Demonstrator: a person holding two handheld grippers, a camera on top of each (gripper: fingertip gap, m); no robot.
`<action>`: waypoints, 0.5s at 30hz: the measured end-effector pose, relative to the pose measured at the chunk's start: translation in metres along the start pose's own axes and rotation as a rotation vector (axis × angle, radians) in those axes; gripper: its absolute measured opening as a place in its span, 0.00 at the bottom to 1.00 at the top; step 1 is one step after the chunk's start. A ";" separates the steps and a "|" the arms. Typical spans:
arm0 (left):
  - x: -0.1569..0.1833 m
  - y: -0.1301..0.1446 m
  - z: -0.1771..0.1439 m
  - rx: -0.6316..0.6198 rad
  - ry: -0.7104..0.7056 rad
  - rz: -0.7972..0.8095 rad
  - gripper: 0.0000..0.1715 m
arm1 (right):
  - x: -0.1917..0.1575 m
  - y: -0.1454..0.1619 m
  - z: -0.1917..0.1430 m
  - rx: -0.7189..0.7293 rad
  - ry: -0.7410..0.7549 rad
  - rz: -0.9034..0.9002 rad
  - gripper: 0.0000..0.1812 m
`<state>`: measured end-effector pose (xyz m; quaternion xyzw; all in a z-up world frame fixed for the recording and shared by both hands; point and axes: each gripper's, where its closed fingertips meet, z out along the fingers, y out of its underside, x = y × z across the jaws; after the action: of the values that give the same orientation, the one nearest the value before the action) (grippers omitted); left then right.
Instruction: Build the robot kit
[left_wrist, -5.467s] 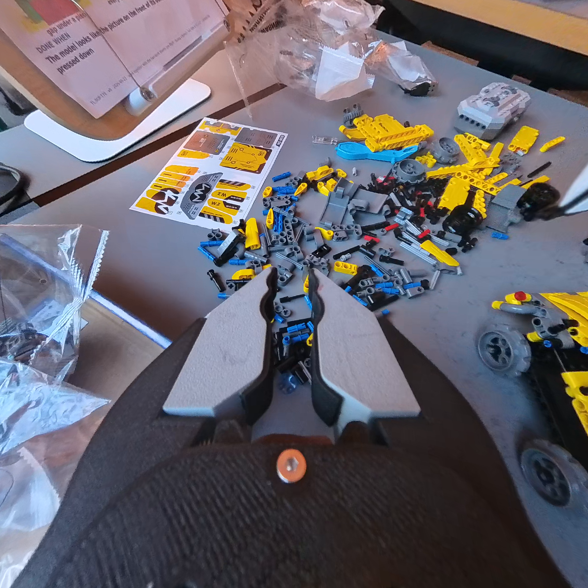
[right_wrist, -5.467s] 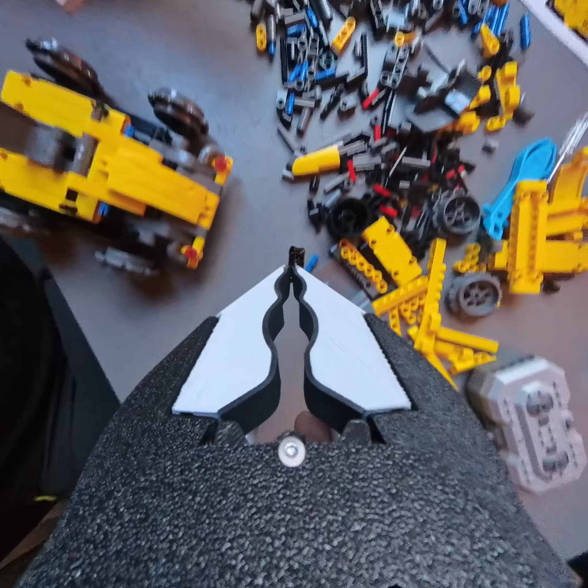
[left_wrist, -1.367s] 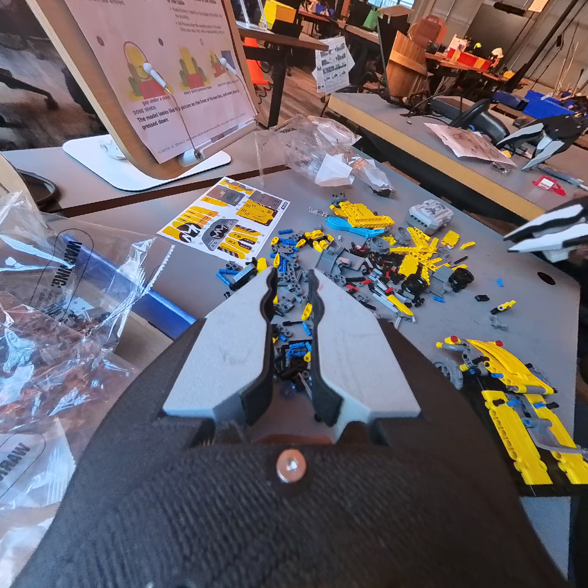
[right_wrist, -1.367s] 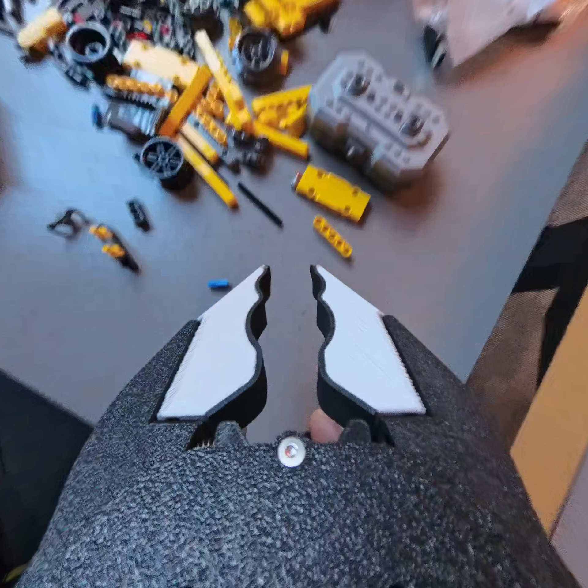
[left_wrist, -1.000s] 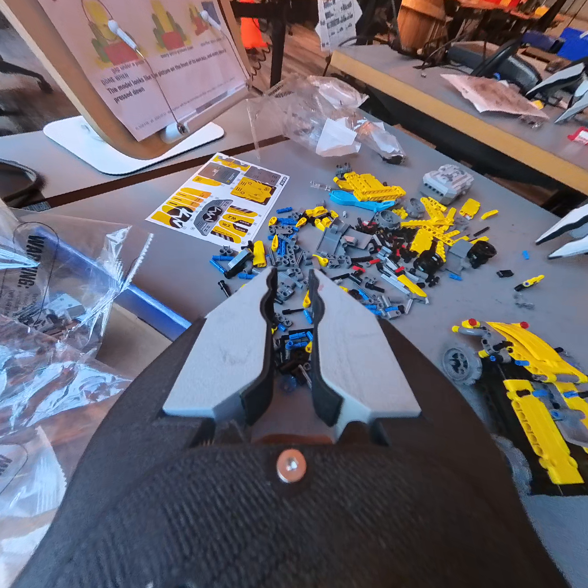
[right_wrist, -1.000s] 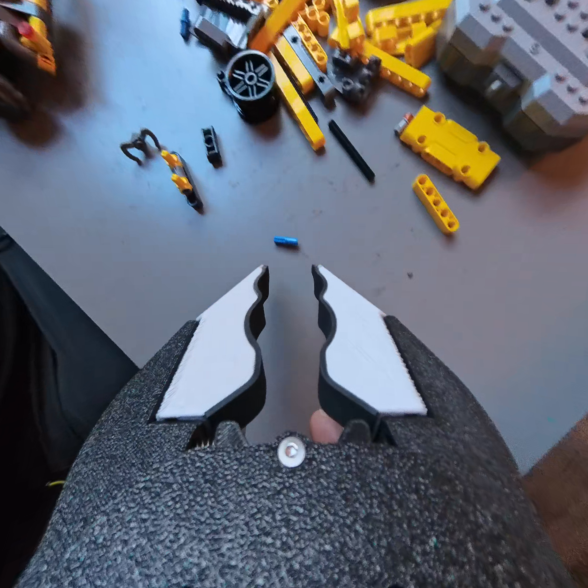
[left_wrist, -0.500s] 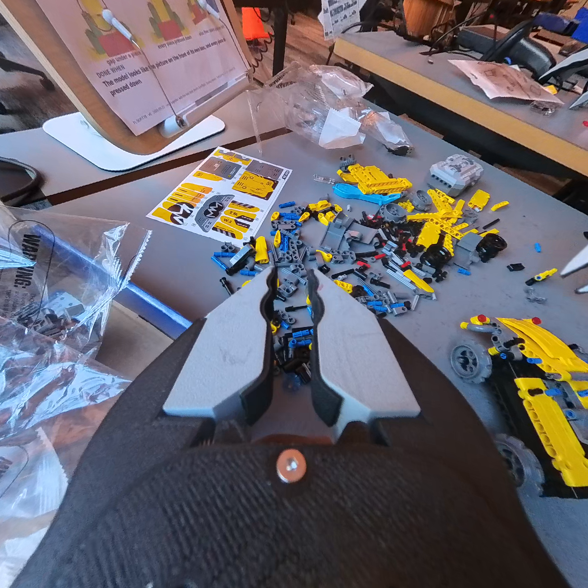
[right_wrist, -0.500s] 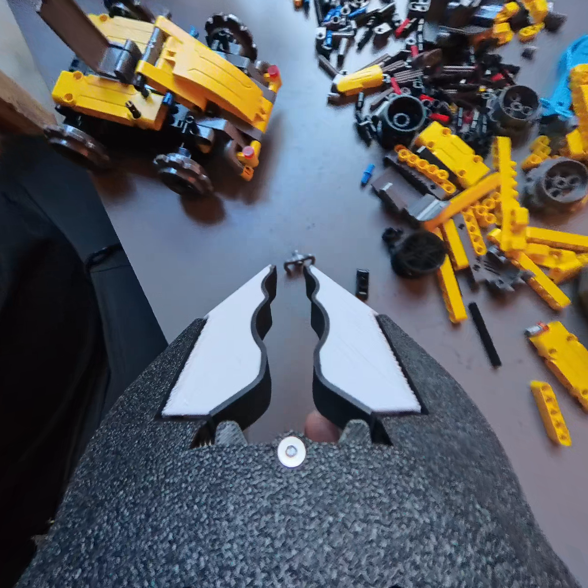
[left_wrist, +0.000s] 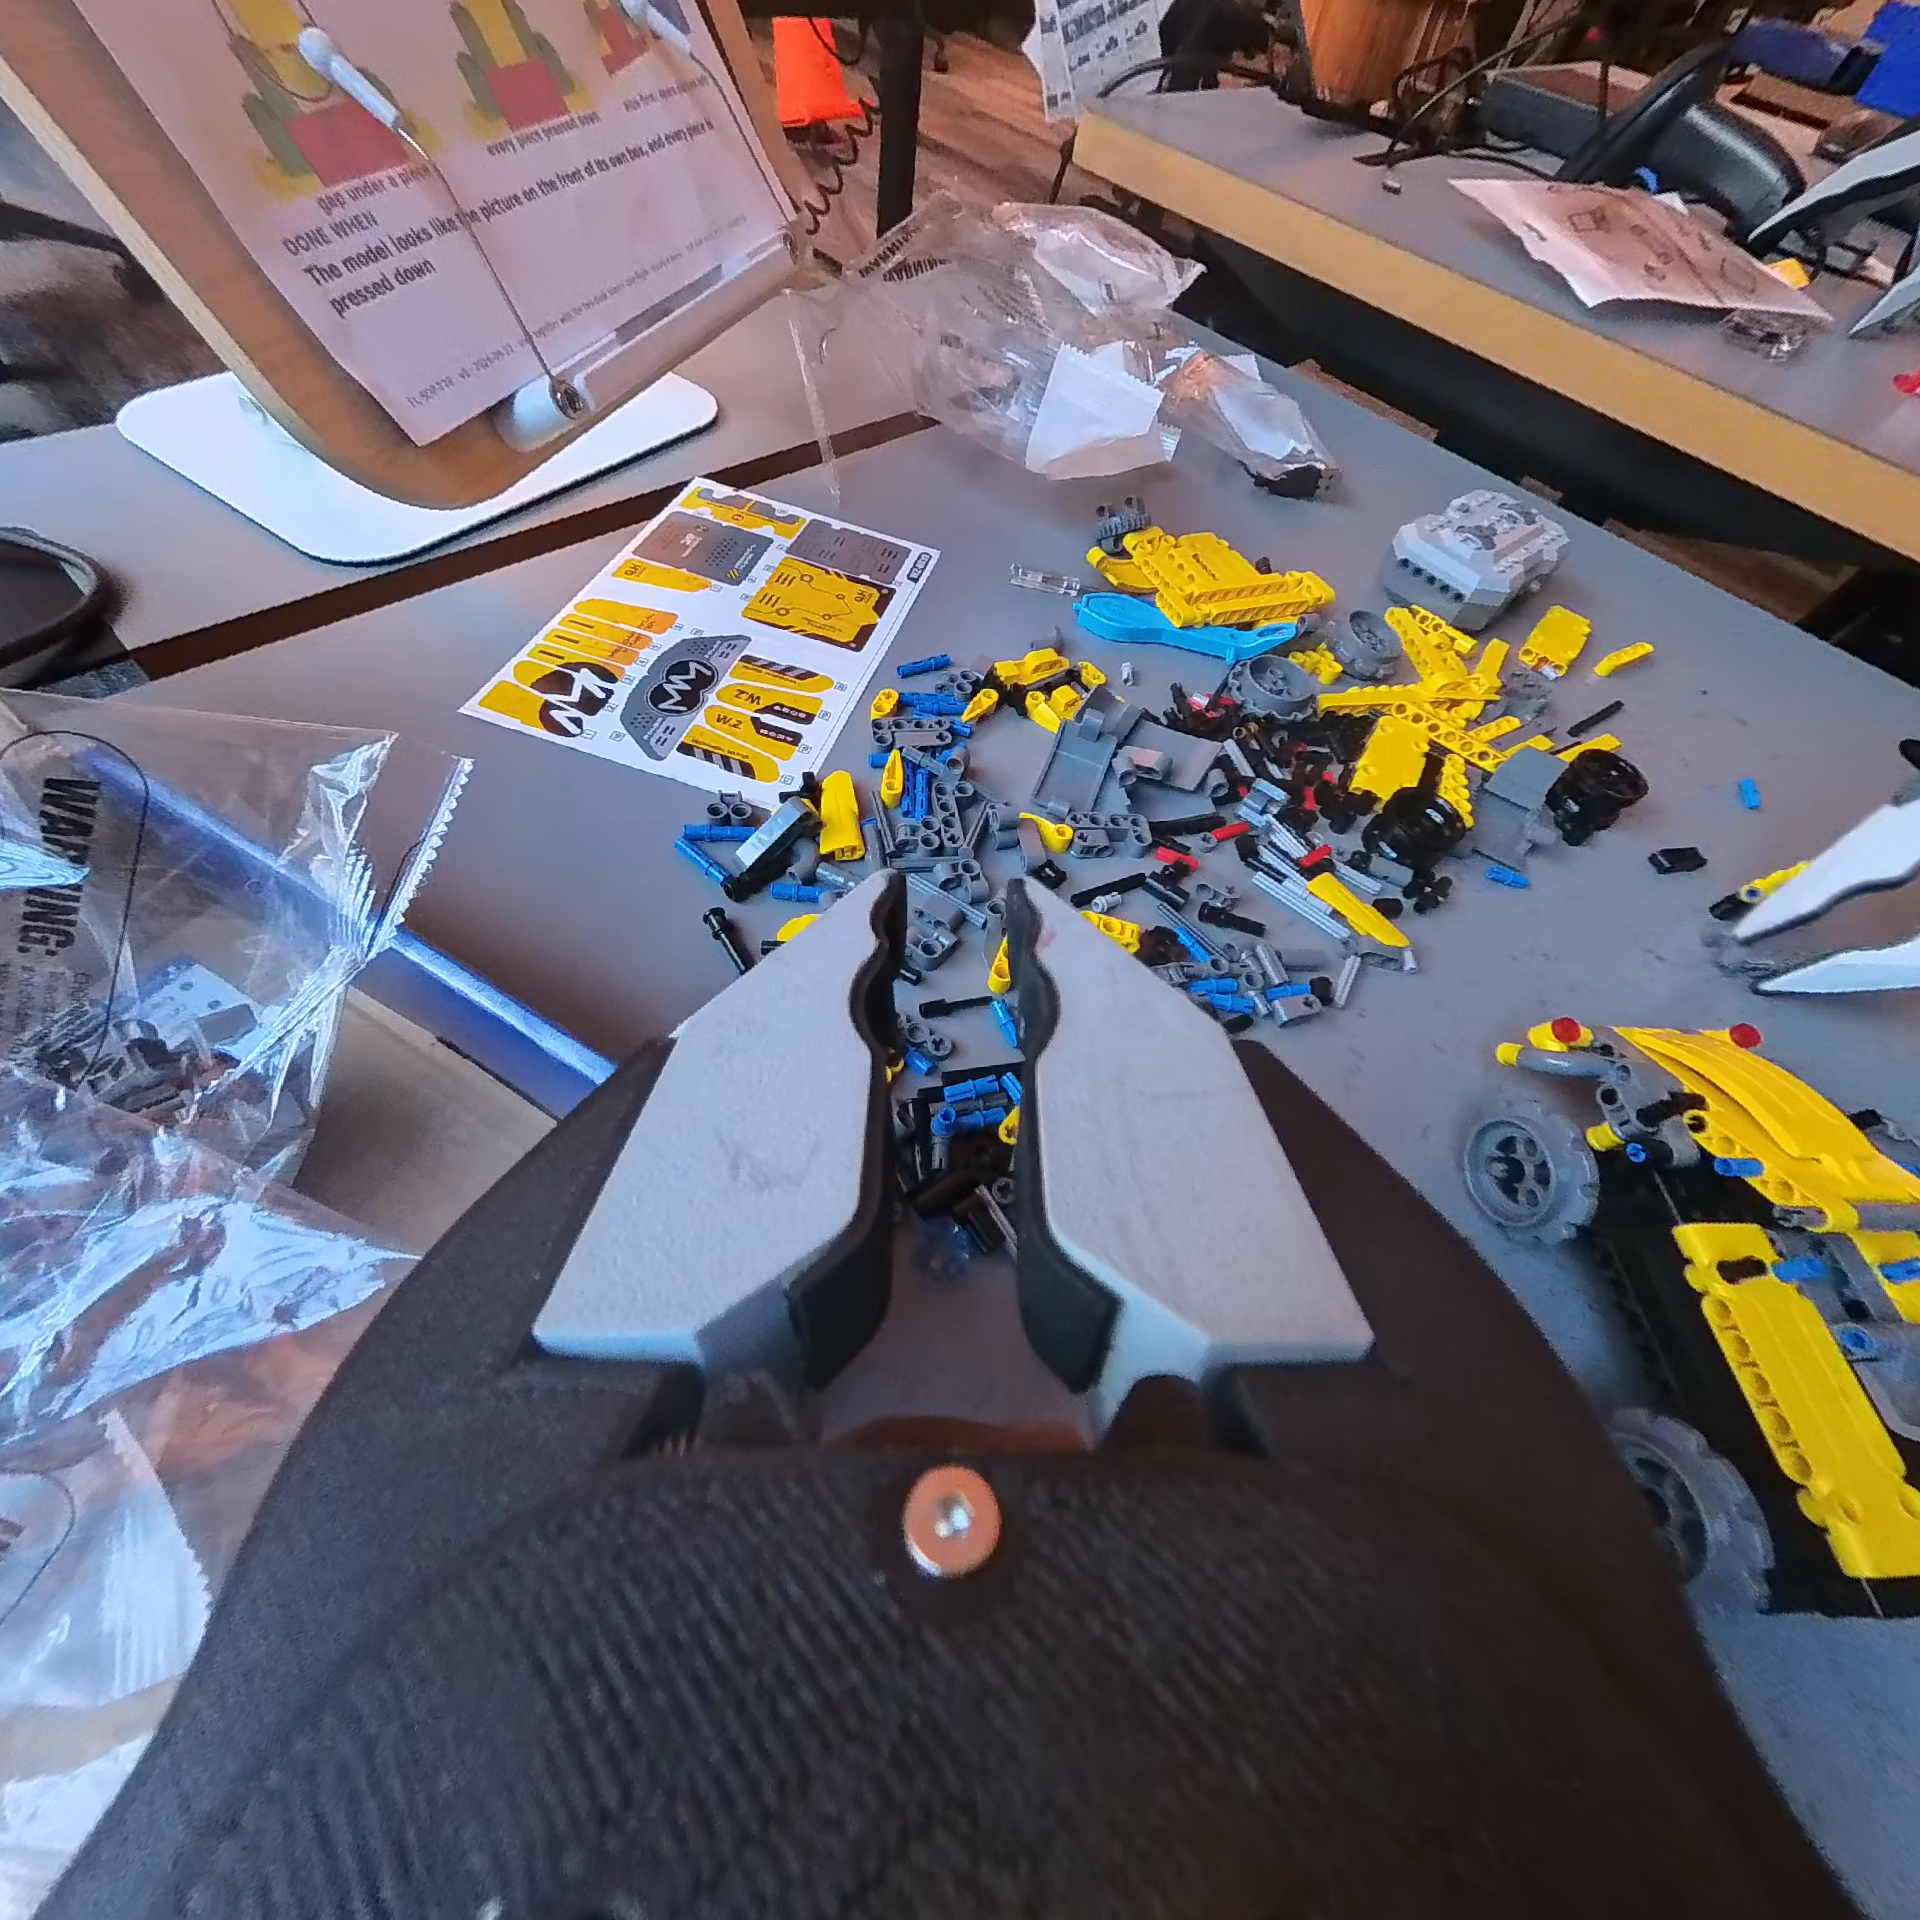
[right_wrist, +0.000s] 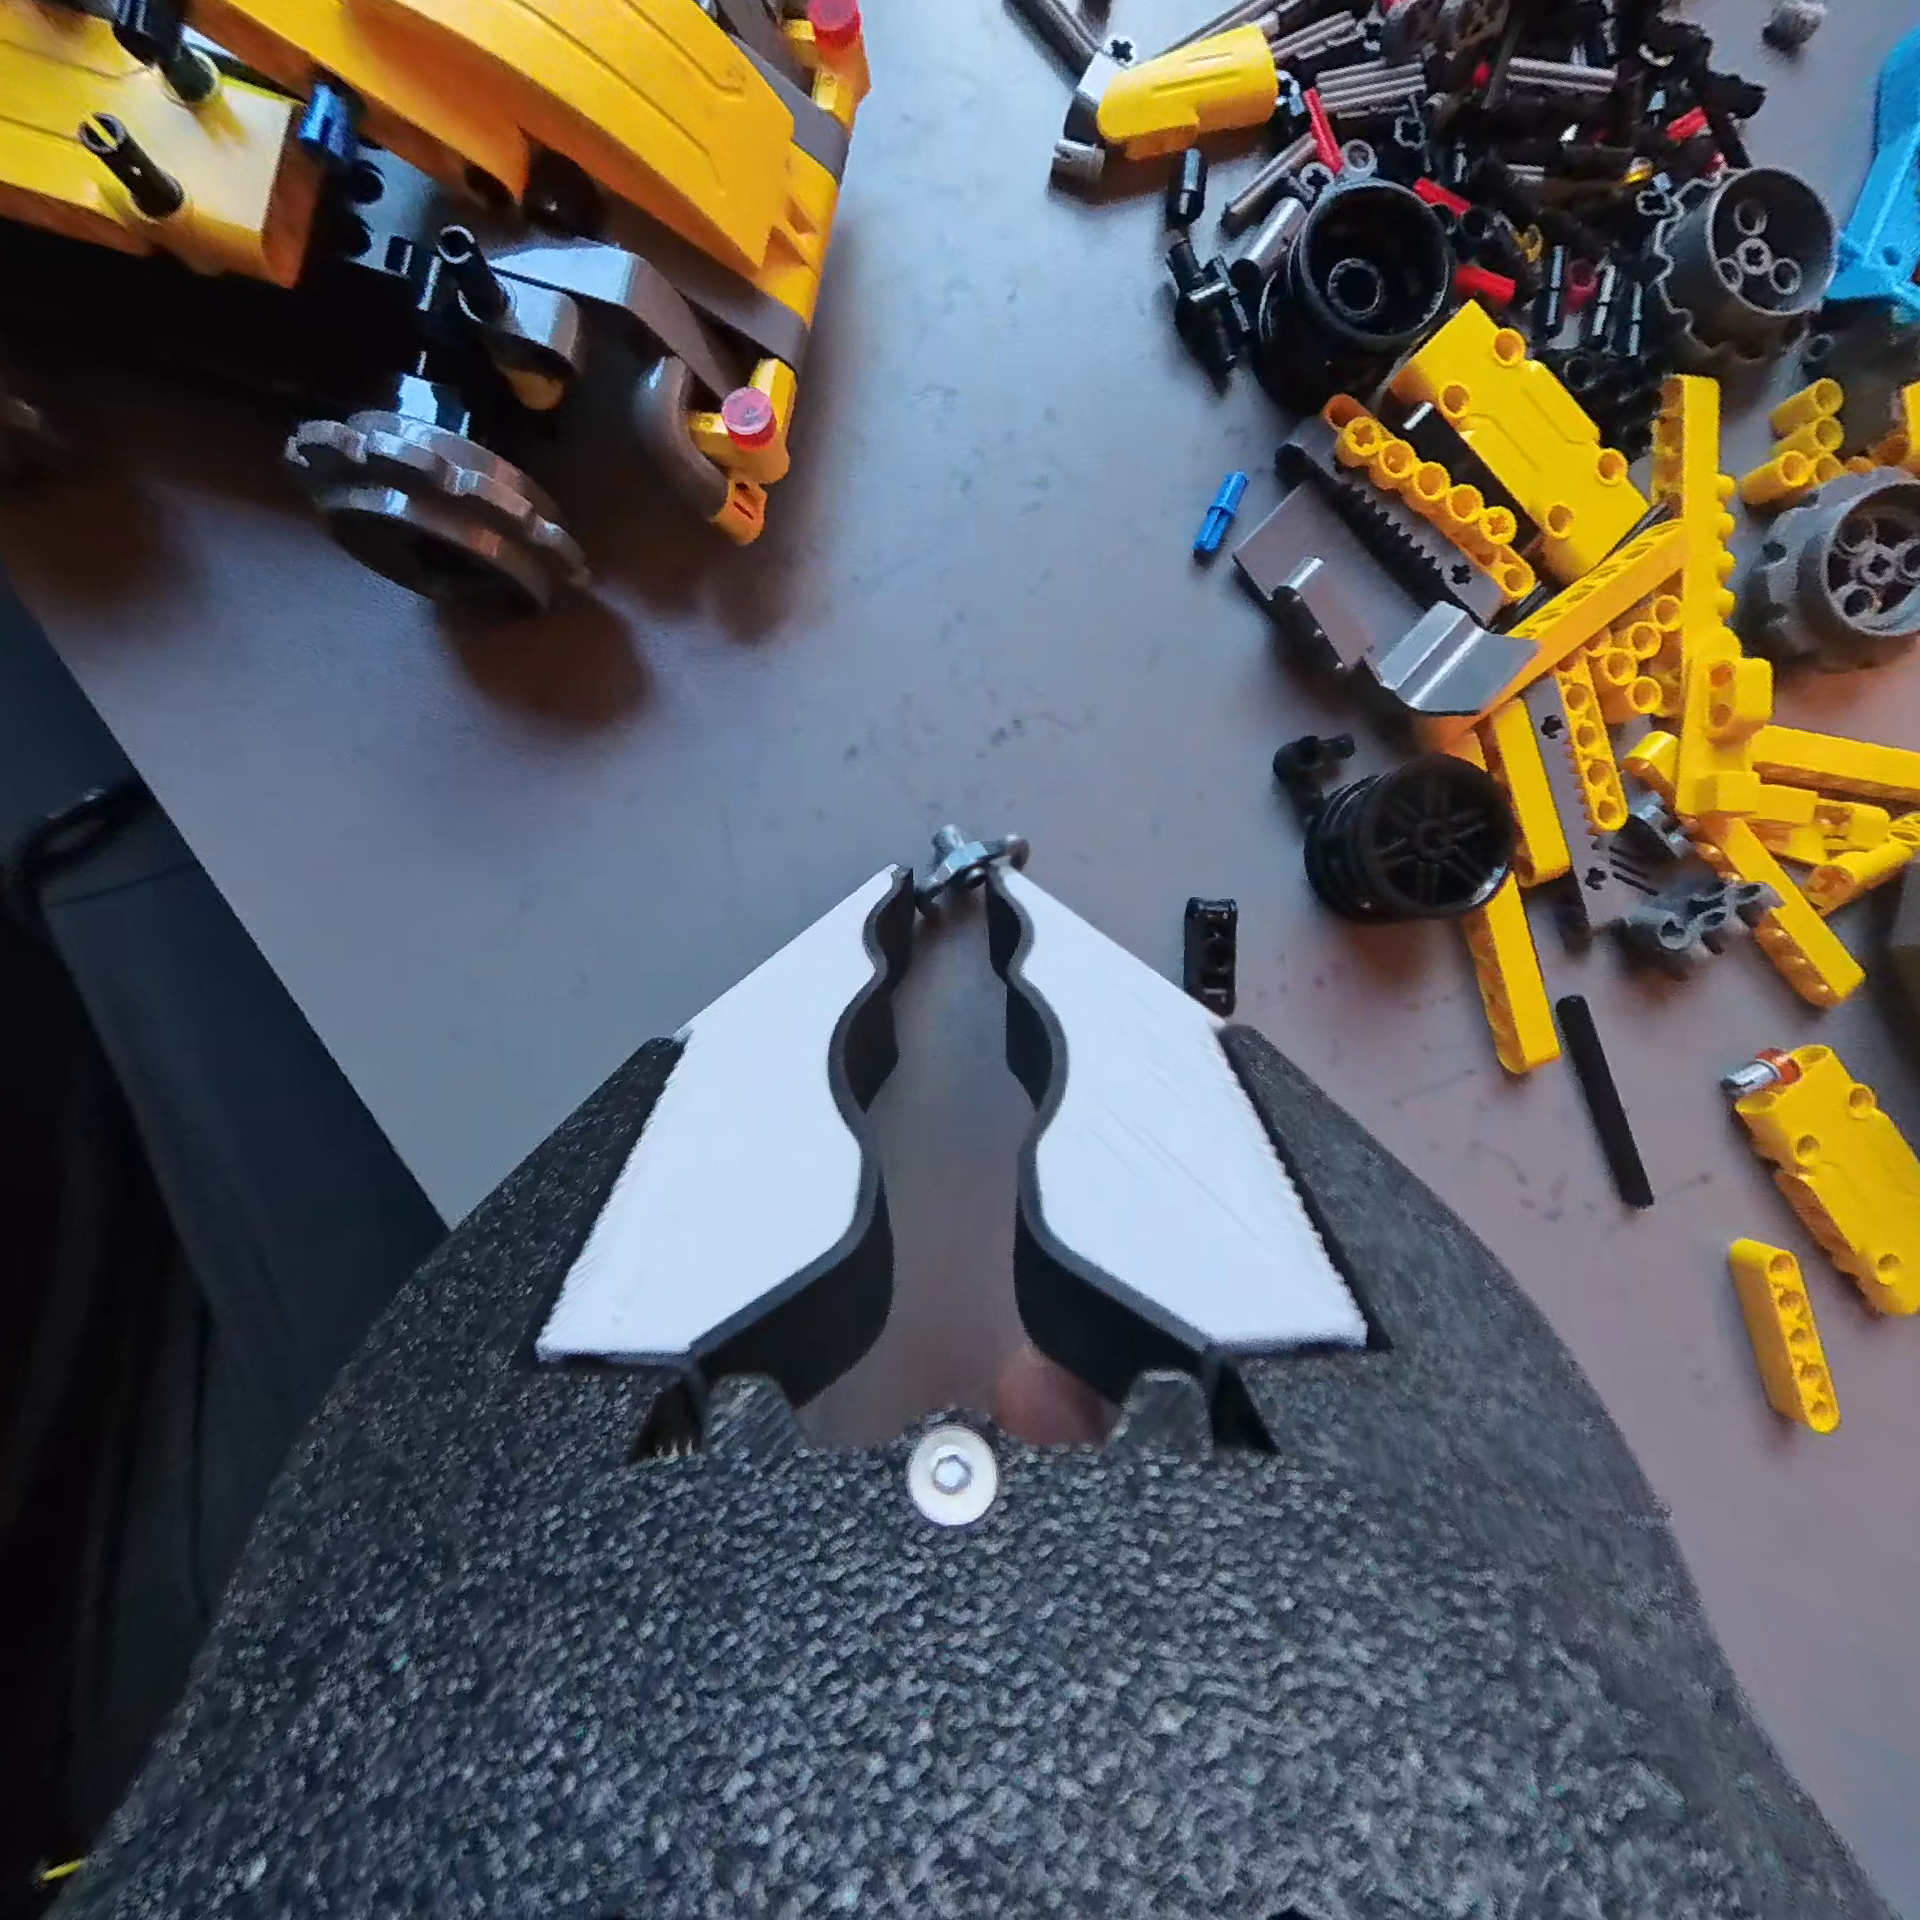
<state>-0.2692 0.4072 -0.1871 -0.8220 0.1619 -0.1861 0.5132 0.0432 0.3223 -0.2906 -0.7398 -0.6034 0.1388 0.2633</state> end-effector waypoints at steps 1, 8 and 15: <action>0.000 0.000 0.000 -0.002 -0.001 0.002 0.09 | 0.000 0.000 0.000 0.002 -0.009 0.000 0.07; 0.000 0.000 -0.001 0.001 0.000 -0.002 0.09 | -0.011 -0.031 -0.018 0.256 -0.273 0.228 0.07; -0.001 -0.001 -0.001 0.002 -0.004 0.002 0.09 | -0.032 -0.068 -0.061 0.546 -0.578 0.301 0.07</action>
<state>-0.2709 0.4070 -0.1862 -0.8218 0.1616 -0.1841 0.5145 0.0116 0.2871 -0.2062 -0.6534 -0.4788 0.5321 0.2463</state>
